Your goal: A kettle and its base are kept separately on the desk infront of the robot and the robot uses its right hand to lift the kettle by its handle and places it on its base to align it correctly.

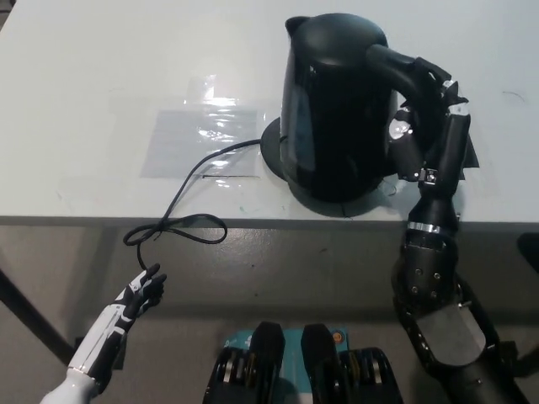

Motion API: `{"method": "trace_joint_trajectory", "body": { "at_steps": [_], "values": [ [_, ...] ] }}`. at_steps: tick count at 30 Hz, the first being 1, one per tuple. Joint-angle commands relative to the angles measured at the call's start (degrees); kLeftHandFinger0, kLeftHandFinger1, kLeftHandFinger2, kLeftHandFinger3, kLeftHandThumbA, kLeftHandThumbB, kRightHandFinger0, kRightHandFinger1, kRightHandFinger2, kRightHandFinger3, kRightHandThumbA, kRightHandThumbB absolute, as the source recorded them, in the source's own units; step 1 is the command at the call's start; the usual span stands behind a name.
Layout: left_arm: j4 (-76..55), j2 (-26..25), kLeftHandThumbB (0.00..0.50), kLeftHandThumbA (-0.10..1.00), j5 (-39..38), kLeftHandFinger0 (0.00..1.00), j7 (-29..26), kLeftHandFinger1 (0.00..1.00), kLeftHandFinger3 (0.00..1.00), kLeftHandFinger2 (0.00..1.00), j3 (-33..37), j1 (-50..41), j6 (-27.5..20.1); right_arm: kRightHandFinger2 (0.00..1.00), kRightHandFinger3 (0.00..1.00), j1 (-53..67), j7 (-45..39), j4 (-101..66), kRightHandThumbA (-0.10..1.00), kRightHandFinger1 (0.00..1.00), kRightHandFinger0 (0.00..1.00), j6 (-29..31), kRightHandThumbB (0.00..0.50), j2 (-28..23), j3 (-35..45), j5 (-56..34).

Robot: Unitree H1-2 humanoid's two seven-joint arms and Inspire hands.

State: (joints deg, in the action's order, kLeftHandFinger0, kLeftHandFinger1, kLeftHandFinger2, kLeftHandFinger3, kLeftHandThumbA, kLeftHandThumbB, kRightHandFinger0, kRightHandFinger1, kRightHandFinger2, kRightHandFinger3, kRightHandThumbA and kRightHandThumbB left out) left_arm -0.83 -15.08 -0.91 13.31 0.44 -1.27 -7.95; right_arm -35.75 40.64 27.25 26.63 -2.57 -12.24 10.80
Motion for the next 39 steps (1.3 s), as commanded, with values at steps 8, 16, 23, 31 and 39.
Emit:
{"method": "trace_joint_trajectory", "body": {
  "at_steps": [8,16,23,31,39],
  "values": [
    [-1.1,-1.5,0.245,1.00,-0.3,1.00,1.0,1.00,1.00,1.00,0.2,1.1,-1.6,0.56,0.68,-13.1,8.8,15.8,-0.10,0.17,0.00,0.3,0.063,-0.9,-7.1,7.0],
    [-1.7,-1.4,0.246,1.00,0.2,1.00,1.2,1.00,1.00,1.00,0.3,1.1,-1.4,0.48,0.59,-20.7,12.1,33.9,-0.10,0.08,0.00,0.3,0.023,-0.2,-7.9,3.6],
    [-2.0,-1.2,0.256,1.00,-0.1,1.00,1.2,1.00,1.00,1.00,0.3,1.6,-0.4,0.45,0.54,-23.5,10.0,42.2,-0.10,0.04,0.00,0.3,0.033,0.9,-6.2,2.0],
    [-2.1,-1.6,0.267,1.00,0.1,1.00,1.5,1.00,1.00,1.00,0.3,1.3,-0.4,0.45,0.55,-20.7,6.2,43.4,-0.10,0.02,0.00,0.3,0.044,1.3,-0.4,-2.2],
    [-1.8,-1.4,0.261,1.00,-0.3,1.00,1.3,1.00,1.00,1.00,0.0,1.6,-0.5,0.21,0.39,-16.9,6.1,43.4,-0.10,0.00,0.00,0.3,0.056,0.5,-1.0,-0.7]
  ]
}}
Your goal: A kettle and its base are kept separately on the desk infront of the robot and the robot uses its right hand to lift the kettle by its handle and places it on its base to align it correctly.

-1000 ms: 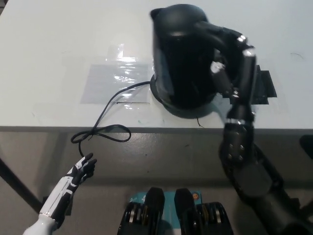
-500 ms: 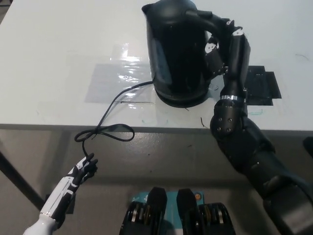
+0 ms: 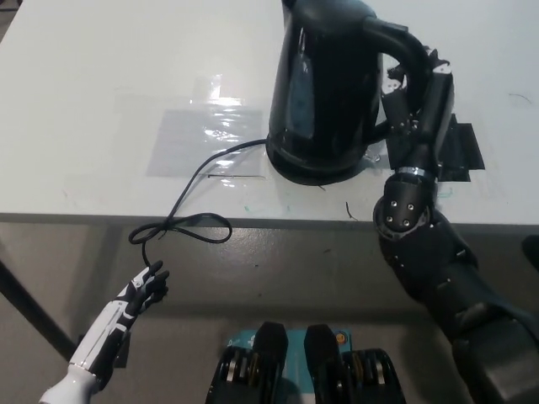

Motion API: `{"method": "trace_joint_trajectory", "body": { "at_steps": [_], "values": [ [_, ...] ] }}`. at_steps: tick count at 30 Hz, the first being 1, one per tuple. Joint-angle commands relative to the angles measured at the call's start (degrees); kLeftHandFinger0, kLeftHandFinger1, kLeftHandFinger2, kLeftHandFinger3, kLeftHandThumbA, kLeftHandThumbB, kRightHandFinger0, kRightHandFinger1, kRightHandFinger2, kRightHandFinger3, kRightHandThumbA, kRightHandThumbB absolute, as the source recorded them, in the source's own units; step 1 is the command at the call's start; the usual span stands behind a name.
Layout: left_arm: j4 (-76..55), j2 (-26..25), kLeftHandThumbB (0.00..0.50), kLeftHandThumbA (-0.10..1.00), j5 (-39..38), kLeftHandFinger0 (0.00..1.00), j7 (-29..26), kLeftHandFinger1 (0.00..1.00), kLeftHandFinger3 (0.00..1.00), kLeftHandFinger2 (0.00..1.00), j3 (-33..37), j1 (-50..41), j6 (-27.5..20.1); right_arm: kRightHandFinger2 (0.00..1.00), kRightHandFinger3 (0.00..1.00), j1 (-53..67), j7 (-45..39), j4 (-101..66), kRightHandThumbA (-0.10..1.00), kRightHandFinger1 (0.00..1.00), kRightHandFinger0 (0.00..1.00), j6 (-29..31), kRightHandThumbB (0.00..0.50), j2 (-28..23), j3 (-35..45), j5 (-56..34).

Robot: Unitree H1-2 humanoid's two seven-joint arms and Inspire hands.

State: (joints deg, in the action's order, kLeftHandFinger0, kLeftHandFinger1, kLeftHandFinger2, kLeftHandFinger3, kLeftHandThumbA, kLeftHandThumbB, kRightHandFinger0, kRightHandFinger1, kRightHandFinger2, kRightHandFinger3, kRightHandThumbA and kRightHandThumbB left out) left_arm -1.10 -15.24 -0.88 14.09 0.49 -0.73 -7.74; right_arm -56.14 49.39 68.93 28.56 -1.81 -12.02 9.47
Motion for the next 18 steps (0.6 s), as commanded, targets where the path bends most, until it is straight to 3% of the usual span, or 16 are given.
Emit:
{"method": "trace_joint_trajectory", "body": {
  "at_steps": [1,6,14,18],
  "values": [
    [-1.6,-1.2,0.263,1.00,-0.5,1.00,0.5,1.00,1.00,1.00,-0.1,0.9,-0.6,0.19,0.38,4.1,-2.2,1.5,-0.10,0.00,0.00,-1.6,0.063,-0.2,-1.6,0.9],
    [-1.2,-1.6,0.254,1.00,-0.2,1.00,0.8,1.00,1.00,1.00,0.1,1.2,-1.4,0.31,0.37,6.4,-1.4,-0.1,-0.10,0.01,0.00,-1.6,0.064,-0.9,-3.9,2.0],
    [-1.6,-1.5,0.251,1.00,-0.1,1.00,0.8,1.00,1.00,1.00,0.2,1.1,-1.3,0.55,0.56,6.9,2.7,-4.4,-0.10,0.12,0.00,-1.6,0.040,-1.2,-13.5,5.8],
    [-1.6,-1.5,0.245,1.00,0.0,1.00,0.8,1.00,1.00,1.00,0.3,1.0,-1.1,0.58,0.59,6.2,3.2,-3.9,-0.10,0.18,0.00,-1.6,0.047,0.0,-15.9,5.8]
  ]
}}
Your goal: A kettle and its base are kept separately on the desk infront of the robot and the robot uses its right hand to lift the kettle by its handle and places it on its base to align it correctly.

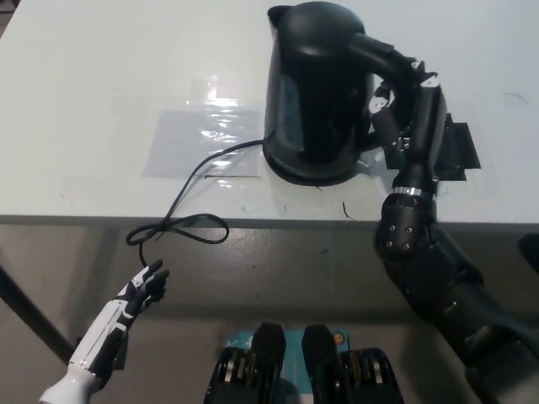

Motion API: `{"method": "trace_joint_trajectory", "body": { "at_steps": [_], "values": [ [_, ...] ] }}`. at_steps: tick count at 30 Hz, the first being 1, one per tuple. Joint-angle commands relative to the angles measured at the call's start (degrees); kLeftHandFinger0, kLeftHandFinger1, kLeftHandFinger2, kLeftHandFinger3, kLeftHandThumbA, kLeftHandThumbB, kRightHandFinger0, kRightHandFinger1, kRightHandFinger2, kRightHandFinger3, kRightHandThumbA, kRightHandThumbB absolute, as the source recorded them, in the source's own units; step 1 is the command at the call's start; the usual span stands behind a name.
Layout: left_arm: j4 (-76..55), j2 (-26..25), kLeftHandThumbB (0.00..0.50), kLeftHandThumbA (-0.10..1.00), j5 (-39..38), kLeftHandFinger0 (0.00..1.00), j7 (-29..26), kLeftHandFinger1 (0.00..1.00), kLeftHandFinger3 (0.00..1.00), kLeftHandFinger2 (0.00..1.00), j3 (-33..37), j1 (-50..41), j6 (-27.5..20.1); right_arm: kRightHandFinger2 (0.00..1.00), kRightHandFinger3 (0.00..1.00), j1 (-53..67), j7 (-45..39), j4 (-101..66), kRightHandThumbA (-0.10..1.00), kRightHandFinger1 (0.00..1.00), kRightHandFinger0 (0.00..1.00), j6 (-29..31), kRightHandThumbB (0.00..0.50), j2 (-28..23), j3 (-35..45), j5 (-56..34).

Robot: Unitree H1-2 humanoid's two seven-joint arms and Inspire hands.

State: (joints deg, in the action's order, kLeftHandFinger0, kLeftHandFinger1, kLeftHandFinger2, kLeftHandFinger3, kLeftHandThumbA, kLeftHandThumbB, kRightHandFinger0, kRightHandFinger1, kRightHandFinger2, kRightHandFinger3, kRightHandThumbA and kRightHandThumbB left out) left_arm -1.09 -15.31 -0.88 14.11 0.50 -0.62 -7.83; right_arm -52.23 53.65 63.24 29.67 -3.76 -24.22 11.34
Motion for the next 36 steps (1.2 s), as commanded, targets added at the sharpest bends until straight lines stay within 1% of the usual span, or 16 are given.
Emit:
{"method": "trace_joint_trajectory", "body": {
  "at_steps": [1,4,8,12,14,18,21,23,25,27,28,29,32,33,35,36],
  "values": [
    [-1.7,-1.4,0.244,1.00,0.0,1.00,0.9,1.00,1.00,1.00,0.3,0.9,-1.0,0.58,0.60,2.2,-1.0,1.9,-0.10,0.18,0.00,-2.7,0.046,2.2,-4.1,4.0],
    [-1.7,-1.7,0.231,1.00,-0.2,1.00,1.1,1.00,1.00,1.00,0.3,1.2,-1.2,0.60,0.61,1.1,-2.0,3.2,-0.10,0.22,0.00,-2.7,0.031,3.3,-4.9,3.7],
    [-1.8,-1.6,0.233,1.00,-0.7,1.00,1.1,1.00,1.00,1.00,0.1,1.3,-0.7,0.63,0.63,-0.2,-1.7,4.3,-0.10,0.25,0.00,-2.7,0.049,4.0,-5.6,4.0],
    [-1.9,-1.6,0.241,1.00,-0.6,1.00,1.3,1.00,1.00,1.00,0.2,1.3,-0.6,0.66,0.66,-1.2,-1.7,4.5,-0.10,0.28,0.00,-2.7,0.028,3.9,-5.7,3.7],
    [-1.7,-1.6,0.250,1.00,-1.0,1.00,1.4,1.00,1.00,1.00,0.0,1.3,-0.5,0.66,0.66,-1.5,-2.1,5.0,-0.10,0.28,0.00,-2.7,0.036,3.7,-5.6,3.8],
    [-1.8,-1.5,0.256,1.00,-0.7,1.00,1.5,1.00,1.00,1.00,0.0,1.3,-0.4,0.69,0.70,-2.3,-3.7,6.6,-0.10,0.30,0.00,-2.7,0.024,3.2,-4.9,3.2],
    [-1.7,-1.5,0.237,1.00,-0.6,1.00,1.6,1.00,1.00,1.00,0.1,1.2,-1.2,0.68,0.69,-3.0,-3.7,9.1,-0.10,0.30,0.00,-2.7,0.034,3.1,-4.4,3.4],
    [-2.1,-1.4,0.250,1.00,-0.4,1.00,1.5,1.00,1.00,0.99,0.1,1.0,-0.5,0.65,0.63,-3.6,-5.2,10.8,-0.10,0.29,0.00,-2.7,0.030,2.9,-3.3,2.6],
    [-2.1,-1.5,0.234,1.00,-0.3,1.00,1.5,1.00,1.00,0.98,0.1,1.1,-0.5,0.63,0.61,-4.2,-6.1,11.9,-0.10,0.27,0.00,-2.7,0.032,2.4,-2.4,2.3],
    [-2.0,-1.4,0.235,1.00,-0.5,1.00,1.5,1.00,1.00,0.97,0.1,1.2,-0.6,0.67,0.64,-4.7,-6.5,12.5,-0.10,0.29,0.00,-2.7,0.042,1.8,-1.9,2.4],
    [-2.0,-1.4,0.236,1.00,-0.9,1.00,1.6,1.00,1.00,0.97,0.0,1.2,-0.4,0.71,0.69,-5.0,-6.4,12.7,-0.10,0.32,0.00,-2.7,0.046,1.3,-1.8,2.6],
    [-2.0,-1.4,0.237,1.00,-0.8,1.00,1.6,1.00,1.00,0.97,0.1,1.2,-0.4,0.71,0.70,-5.4,-6.4,12.9,-0.10,0.32,0.00,-2.7,0.052,0.9,-1.5,2.7],
    [-1.9,-1.4,0.236,1.00,-0.8,1.00,1.7,1.00,1.00,0.97,0.1,1.3,-0.7,0.68,0.67,-6.2,-6.3,13.4,-0.10,0.30,0.00,-2.7,0.071,0.3,-0.9,2.7],
    [-1.9,-1.4,0.236,1.00,-0.8,1.00,1.7,1.00,1.00,0.97,0.1,1.3,-0.8,0.62,0.61,-6.8,-6.6,13.7,-0.10,0.28,0.00,-2.7,0.088,-0.2,-0.6,2.7],
    [-1.7,-1.5,0.236,1.00,-0.9,1.00,1.9,1.00,1.00,0.97,0.1,1.4,-0.9,0.57,0.58,-7.6,-6.3,13.6,-0.10,0.24,0.00,-2.7,0.102,-1.2,-0.2,2.7],
    [-1.7,-1.4,0.245,1.00,-0.7,1.00,1.8,1.00,1.00,0.97,0.1,1.5,-0.8,0.53,0.54,-8.1,-6.3,13.6,-0.10,0.20,0.00,-2.7,0.084,-1.8,0.1,2.6]
  ]
}}
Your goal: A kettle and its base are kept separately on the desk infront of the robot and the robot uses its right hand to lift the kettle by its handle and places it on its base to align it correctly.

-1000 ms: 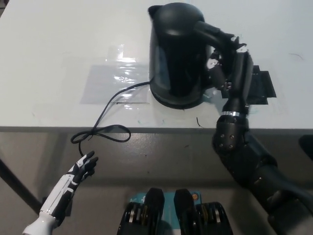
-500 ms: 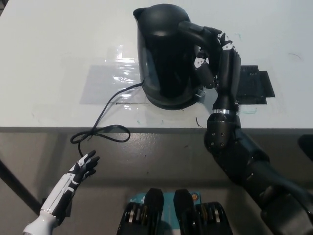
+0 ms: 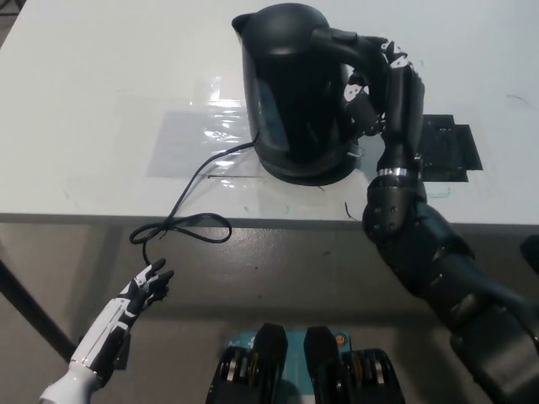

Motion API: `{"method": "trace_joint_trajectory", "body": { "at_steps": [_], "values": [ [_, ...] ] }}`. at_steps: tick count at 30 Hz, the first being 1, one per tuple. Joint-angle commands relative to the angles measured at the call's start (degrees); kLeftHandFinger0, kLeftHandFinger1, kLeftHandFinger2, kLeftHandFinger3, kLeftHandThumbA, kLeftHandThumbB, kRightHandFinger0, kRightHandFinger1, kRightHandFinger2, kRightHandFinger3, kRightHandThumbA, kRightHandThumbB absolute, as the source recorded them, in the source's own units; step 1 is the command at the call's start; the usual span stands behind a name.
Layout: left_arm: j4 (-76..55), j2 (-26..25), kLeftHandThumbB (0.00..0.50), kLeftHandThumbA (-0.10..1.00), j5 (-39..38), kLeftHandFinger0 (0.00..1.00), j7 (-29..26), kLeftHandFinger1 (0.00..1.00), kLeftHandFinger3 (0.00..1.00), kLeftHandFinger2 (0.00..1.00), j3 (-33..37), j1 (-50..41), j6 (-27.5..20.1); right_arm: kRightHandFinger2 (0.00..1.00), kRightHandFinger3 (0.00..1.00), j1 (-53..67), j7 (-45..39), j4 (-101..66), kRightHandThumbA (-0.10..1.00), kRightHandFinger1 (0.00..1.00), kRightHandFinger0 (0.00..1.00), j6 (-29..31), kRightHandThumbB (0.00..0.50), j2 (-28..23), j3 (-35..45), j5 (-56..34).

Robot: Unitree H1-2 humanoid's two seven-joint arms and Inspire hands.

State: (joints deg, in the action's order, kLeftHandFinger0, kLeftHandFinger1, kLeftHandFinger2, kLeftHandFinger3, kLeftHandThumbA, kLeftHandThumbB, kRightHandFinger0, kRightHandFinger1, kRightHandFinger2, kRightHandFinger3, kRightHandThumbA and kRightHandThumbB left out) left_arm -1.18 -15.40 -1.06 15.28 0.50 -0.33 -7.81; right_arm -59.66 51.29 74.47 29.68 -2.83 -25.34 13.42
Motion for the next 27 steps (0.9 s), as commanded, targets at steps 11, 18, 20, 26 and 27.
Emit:
{"method": "trace_joint_trajectory", "body": {
  "at_steps": [11,18,20,26,27],
  "values": [
    [-1.8,-1.5,0.245,1.00,0.1,1.00,0.7,1.00,1.00,0.97,0.2,1.0,-1.0,0.36,0.42,1.4,-4.5,1.3,-0.10,0.00,0.00,-2.8,0.072,-3.8,3.3,-0.1],
    [-1.8,-1.4,0.245,1.00,-1.0,1.00,1.0,1.00,1.00,0.97,0.0,1.2,-0.7,0.35,0.42,3.0,-6.6,0.8,-0.10,0.00,0.00,-2.8,0.055,-3.4,5.4,-1.2],
    [-1.8,-1.5,0.246,1.00,-0.8,1.00,0.9,1.00,1.00,0.97,0.0,1.3,-0.8,0.34,0.41,3.1,-6.5,0.9,-0.10,0.00,0.00,-2.8,0.054,-3.2,5.7,-0.9],
    [-1.8,-1.4,0.260,1.00,-0.2,1.00,0.7,1.00,1.00,0.97,0.1,1.3,-0.6,0.55,0.61,2.8,-9.0,2.6,-0.03,0.15,0.08,-2.8,0.104,-2.4,6.6,-1.1],
    [-1.8,-1.5,0.261,1.00,-0.1,1.00,0.6,1.00,1.00,0.97,0.1,1.3,-0.6,0.57,0.63,2.7,-9.7,3.1,0.08,0.19,0.12,-2.8,0.119,-2.3,6.8,-1.2]
  ]
}}
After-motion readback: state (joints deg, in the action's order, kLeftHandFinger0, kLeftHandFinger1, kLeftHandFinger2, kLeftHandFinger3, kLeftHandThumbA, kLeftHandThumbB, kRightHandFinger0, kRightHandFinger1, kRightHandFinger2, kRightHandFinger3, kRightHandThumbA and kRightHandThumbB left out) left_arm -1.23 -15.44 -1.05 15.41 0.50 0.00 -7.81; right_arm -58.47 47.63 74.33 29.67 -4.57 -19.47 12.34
